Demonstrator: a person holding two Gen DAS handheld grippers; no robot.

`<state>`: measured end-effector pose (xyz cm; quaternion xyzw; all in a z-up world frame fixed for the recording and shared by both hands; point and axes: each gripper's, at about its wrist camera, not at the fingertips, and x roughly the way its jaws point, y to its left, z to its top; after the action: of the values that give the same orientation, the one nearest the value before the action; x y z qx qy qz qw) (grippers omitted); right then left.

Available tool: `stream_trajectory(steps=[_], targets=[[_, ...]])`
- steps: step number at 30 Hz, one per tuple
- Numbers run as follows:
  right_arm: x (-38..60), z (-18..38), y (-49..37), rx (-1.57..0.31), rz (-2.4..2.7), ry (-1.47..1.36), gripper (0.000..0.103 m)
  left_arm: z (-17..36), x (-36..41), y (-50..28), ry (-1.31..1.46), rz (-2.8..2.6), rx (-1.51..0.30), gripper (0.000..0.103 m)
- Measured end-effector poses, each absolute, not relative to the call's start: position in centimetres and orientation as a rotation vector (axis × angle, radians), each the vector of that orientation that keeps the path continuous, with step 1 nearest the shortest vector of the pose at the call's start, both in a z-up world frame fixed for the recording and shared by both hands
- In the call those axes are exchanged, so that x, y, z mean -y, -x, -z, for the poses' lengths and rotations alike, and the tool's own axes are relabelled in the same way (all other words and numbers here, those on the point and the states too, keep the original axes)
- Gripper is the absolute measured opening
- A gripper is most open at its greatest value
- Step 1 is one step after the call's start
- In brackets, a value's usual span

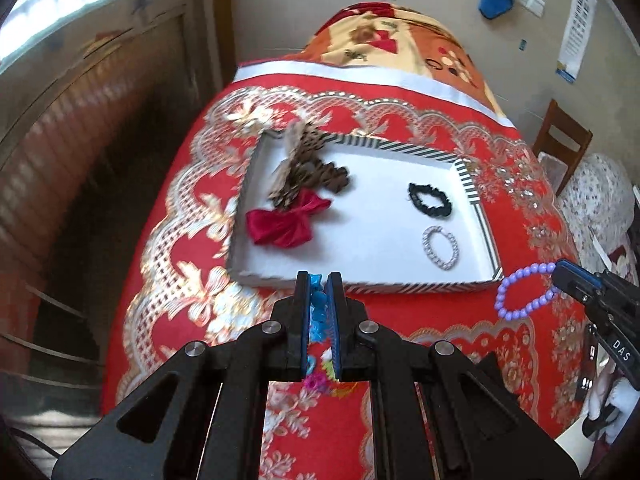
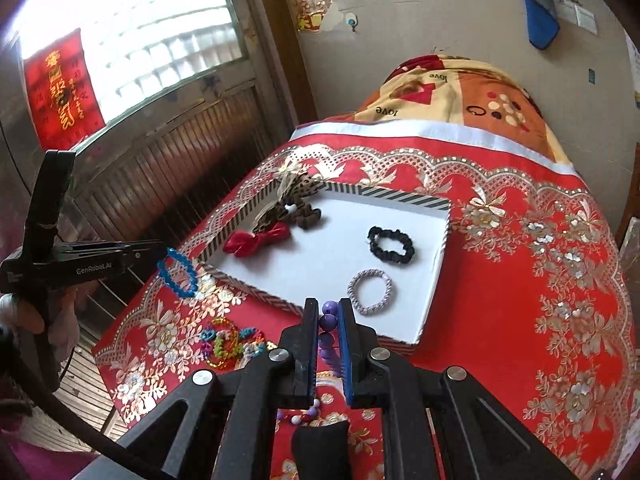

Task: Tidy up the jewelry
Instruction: 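Carry both bracelets into the white tray and open both grippers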

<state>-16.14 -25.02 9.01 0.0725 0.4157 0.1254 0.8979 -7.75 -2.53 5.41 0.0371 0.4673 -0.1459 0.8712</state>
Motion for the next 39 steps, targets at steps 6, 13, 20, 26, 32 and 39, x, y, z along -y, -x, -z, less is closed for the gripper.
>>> stream_trajectory(steps=[6, 13, 20, 26, 32, 39], targets=[[25.6, -9.0, 14.6, -0.864, -0.244, -0.152, 0.009, -5.2, 5.2, 5.8, -0.117, 0.332, -0.968, 0.007], [26.0, -8.6, 12.0, -0.869, -0.239, -0.17, 0.009, -4.8, 7.2, 3.2, -0.145, 0.353, -0.969, 0.007], [26.5, -7.5, 7.7, -0.882, -0.236, -0.206, 0.009, -3.7, 8.6, 0.9, -0.162, 0.371, -0.989, 0.007], [26.2, -6.8, 3.6, -0.896, -0.245, -0.21, 0.009, -2.9, 10.3, -1.6, -0.147, 0.409, -1.017, 0.007], [25.0, -5.6, -0.8, -0.932, -0.289, -0.222, 0.009, -1.0, 11.0, -4.1, -0.104, 0.431, -1.071, 0.007], [23.6, -2.5, -6.5, -0.99, -0.341, -0.215, 0.009, 2.1, 9.1, -6.4, -0.08, 0.373, -1.141, 0.007]])
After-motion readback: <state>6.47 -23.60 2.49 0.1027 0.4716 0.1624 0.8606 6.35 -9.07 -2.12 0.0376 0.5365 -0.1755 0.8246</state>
